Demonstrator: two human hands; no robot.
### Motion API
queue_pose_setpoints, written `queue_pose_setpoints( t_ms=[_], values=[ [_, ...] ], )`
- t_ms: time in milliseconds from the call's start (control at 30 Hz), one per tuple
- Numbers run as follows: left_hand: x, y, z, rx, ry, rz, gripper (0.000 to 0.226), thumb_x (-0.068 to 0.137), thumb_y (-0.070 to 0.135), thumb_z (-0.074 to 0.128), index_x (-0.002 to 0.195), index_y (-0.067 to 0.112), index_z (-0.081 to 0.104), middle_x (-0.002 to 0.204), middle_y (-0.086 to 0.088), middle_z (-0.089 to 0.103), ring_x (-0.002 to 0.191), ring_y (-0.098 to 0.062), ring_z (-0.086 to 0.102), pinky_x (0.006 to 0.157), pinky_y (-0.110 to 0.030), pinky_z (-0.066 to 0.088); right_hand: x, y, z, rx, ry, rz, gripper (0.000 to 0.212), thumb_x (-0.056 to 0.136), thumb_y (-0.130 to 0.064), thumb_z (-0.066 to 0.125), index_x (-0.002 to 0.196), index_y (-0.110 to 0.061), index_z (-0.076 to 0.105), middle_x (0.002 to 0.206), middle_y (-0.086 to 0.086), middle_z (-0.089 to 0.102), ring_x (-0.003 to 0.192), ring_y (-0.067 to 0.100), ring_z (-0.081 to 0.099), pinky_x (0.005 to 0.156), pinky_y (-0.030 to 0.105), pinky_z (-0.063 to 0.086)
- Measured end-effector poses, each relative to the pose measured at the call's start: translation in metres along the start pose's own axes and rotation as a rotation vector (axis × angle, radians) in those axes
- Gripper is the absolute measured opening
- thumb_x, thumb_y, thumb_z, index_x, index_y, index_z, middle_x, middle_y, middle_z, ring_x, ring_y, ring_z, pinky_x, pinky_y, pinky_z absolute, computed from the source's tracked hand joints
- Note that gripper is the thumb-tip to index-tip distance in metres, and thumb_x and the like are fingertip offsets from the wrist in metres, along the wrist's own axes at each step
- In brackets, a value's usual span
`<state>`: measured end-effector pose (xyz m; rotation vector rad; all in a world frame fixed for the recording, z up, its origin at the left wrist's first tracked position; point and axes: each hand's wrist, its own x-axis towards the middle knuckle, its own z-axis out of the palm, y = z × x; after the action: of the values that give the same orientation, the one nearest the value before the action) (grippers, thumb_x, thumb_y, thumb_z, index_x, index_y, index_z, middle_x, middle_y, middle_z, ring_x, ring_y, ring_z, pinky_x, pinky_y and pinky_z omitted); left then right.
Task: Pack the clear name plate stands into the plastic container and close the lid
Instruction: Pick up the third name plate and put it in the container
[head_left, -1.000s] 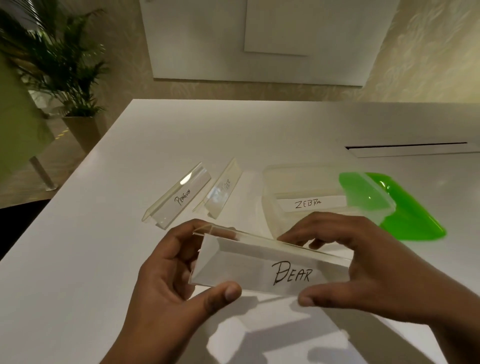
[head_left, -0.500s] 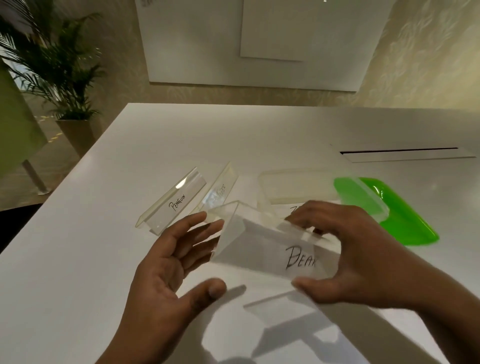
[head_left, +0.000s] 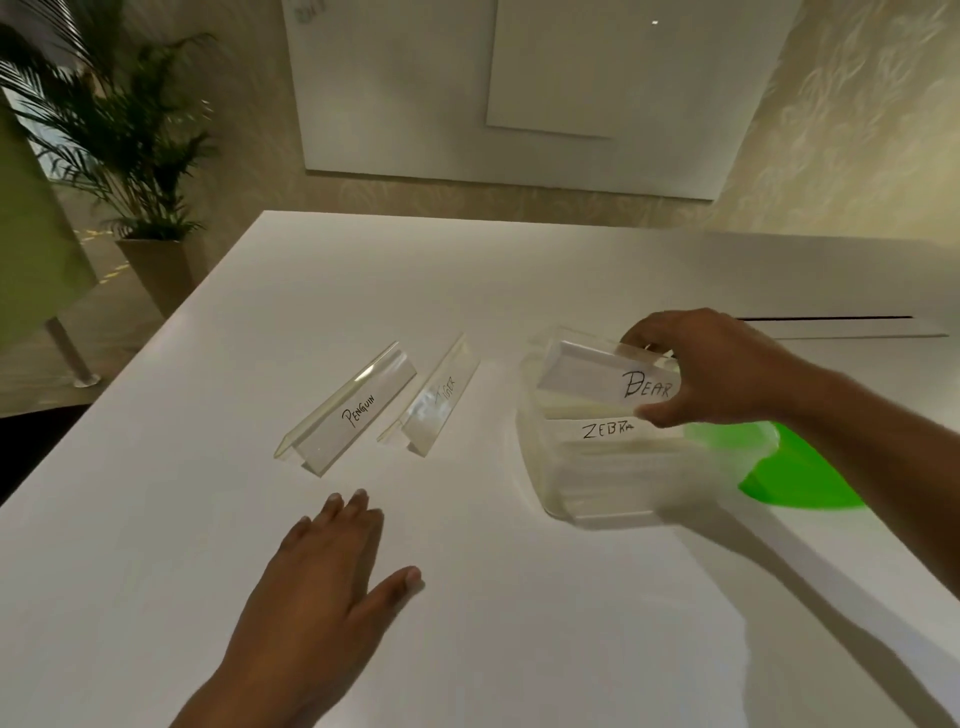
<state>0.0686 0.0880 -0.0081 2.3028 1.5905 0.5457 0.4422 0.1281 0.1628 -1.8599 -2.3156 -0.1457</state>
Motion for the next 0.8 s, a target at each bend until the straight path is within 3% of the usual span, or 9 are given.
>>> queue_pose_setpoints(
  t_ms=[300,467,800],
  values=[
    [-0.001,0.003,-0.003,-0.010,0.009,-0.014,0.099,0.072,0.087,0.018,0.149,0.029,0.037,0.162,0.011,0.021,0.149,-0.006,0.012,0.117,-0.027,0.006,0.020,0.028,0.038,-0.160,-0.160,0.085,0.057,0.054,-0.048,0.078,0.105,-0.035,0.057,0.105,-0.013,0.064,0.092,0.017,0.059,0.066,0.031,0.042],
    [-0.002,0.005,-0.003,-0.026,0.015,-0.023,0.094,0.074,0.084,0.023,0.149,0.029,0.038,0.162,0.012,0.022,0.148,-0.004,0.012,0.118,-0.027,0.006,0.030,0.023,0.054,-0.207,-0.236,0.100,0.055,0.055,-0.044,0.079,0.103,-0.034,0.057,0.103,-0.012,0.062,0.082,0.013,0.048,0.065,0.031,0.036],
    [0.000,0.007,-0.005,-0.020,-0.001,-0.033,0.093,0.074,0.081,0.022,0.151,0.030,0.034,0.163,0.013,0.018,0.149,-0.005,0.009,0.121,-0.030,0.005,0.048,0.018,0.066,-0.205,-0.365,0.069,0.059,0.064,-0.035,0.082,0.117,-0.028,0.057,0.114,-0.007,0.061,0.101,0.018,0.056,0.070,0.030,0.039]
  ],
)
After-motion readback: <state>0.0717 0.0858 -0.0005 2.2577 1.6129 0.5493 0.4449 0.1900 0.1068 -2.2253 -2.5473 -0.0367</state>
